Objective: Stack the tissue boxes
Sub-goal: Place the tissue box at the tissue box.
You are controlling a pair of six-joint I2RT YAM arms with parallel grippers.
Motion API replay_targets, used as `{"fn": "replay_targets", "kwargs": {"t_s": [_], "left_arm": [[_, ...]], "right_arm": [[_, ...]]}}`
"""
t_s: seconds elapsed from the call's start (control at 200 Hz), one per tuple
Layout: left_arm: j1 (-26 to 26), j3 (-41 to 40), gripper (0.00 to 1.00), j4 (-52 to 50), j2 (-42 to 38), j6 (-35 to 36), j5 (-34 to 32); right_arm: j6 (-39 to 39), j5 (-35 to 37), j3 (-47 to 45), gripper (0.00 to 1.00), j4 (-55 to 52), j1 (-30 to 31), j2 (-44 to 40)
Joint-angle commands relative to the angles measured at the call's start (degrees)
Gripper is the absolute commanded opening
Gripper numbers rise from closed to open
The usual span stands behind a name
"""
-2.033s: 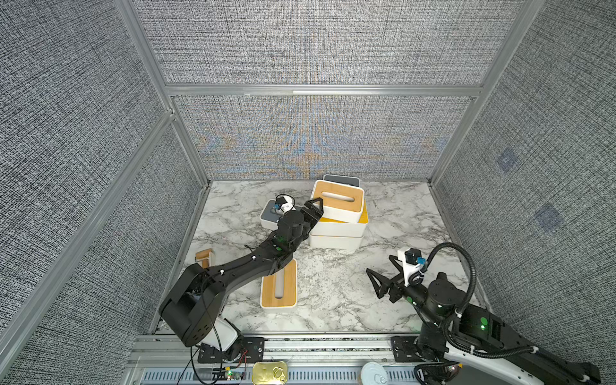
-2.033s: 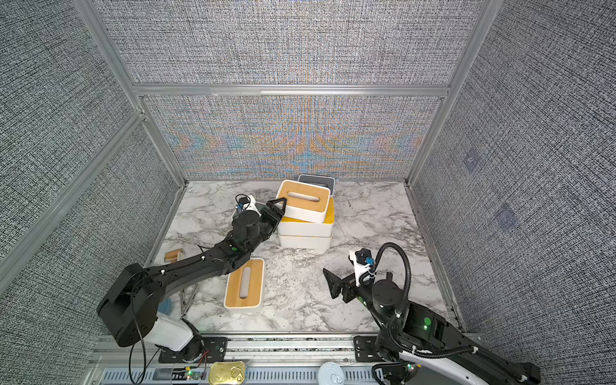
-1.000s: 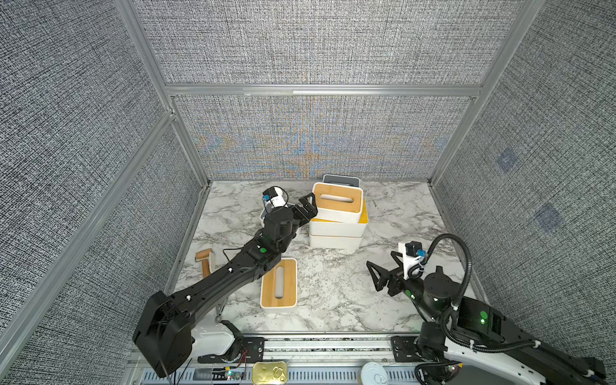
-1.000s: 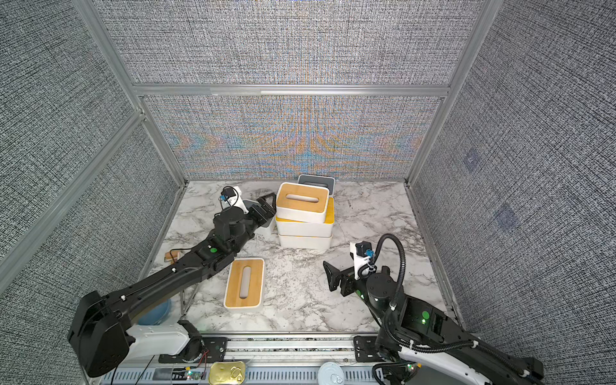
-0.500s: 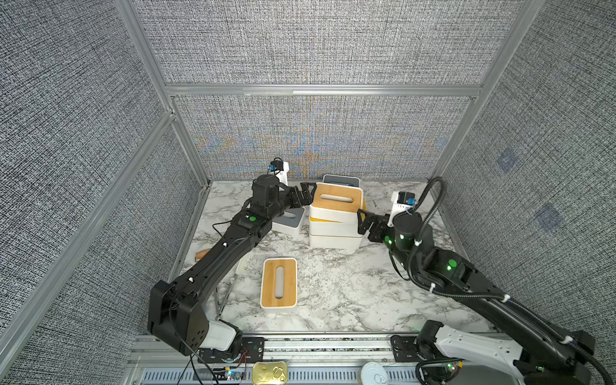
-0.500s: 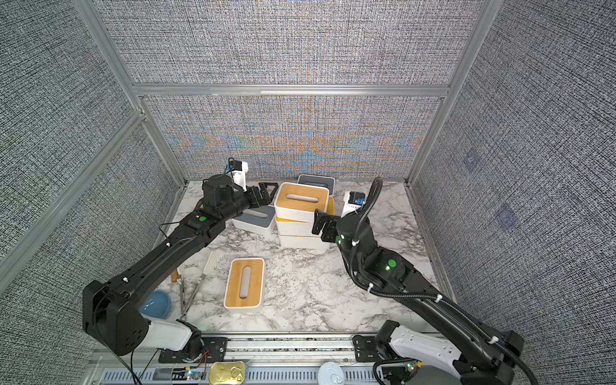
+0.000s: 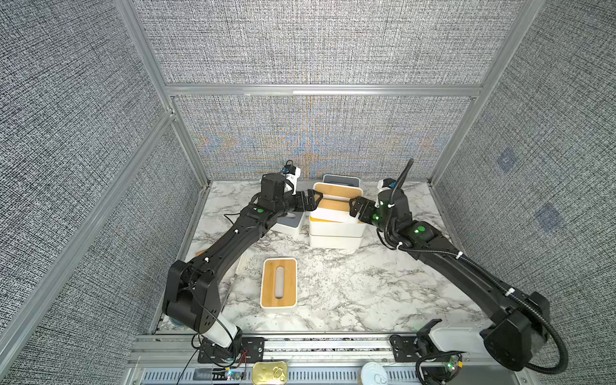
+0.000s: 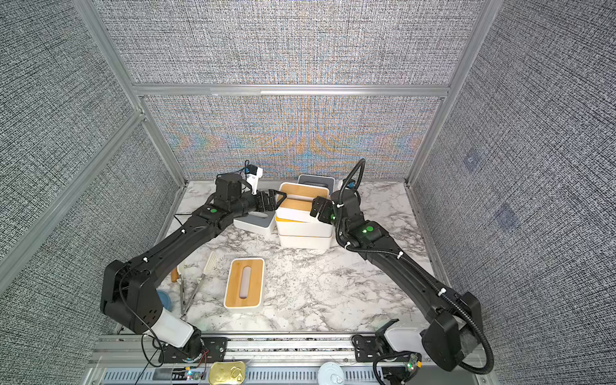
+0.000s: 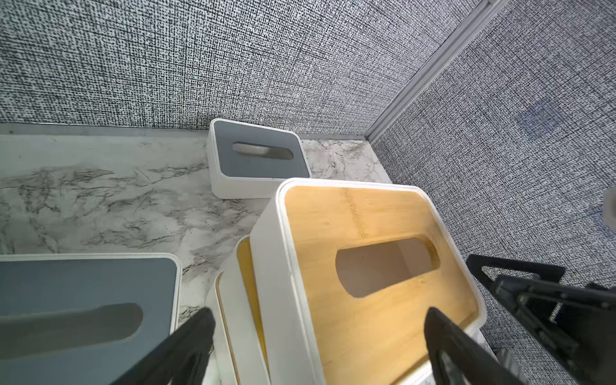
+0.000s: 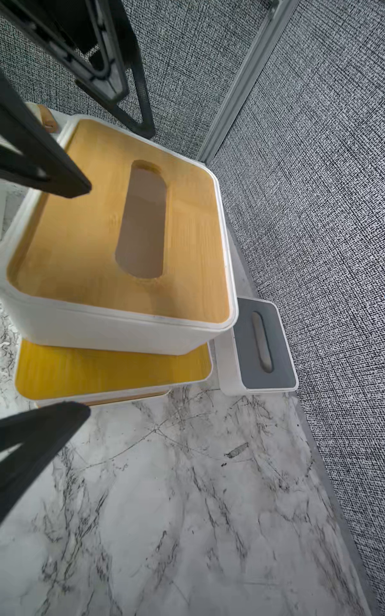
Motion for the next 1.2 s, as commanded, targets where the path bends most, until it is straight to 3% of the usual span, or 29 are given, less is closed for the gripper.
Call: {"fn": "replay_targets", "kwargs": {"t_s": [0.0,0.515,1.195], "left_arm": [[0.1,-0.7,0.99,1.5,-0.4,-0.5,2.4],[-0.1,-4.2,0.98,6.9,-1.4,-6.2,9.8],[-1.9,-7.4,0.96,10.1,-3.0,-8.6,10.2]], "right_arm": [[-0.9,-4.4,0.5,0.99,2.8,-0.4,0.6],[-1.9,-9.5,0.8,0.99,4.1,-1.6,2.1],[-4.4,-13.5,1.3,0.99,4.8,-3.2,3.6]]}}
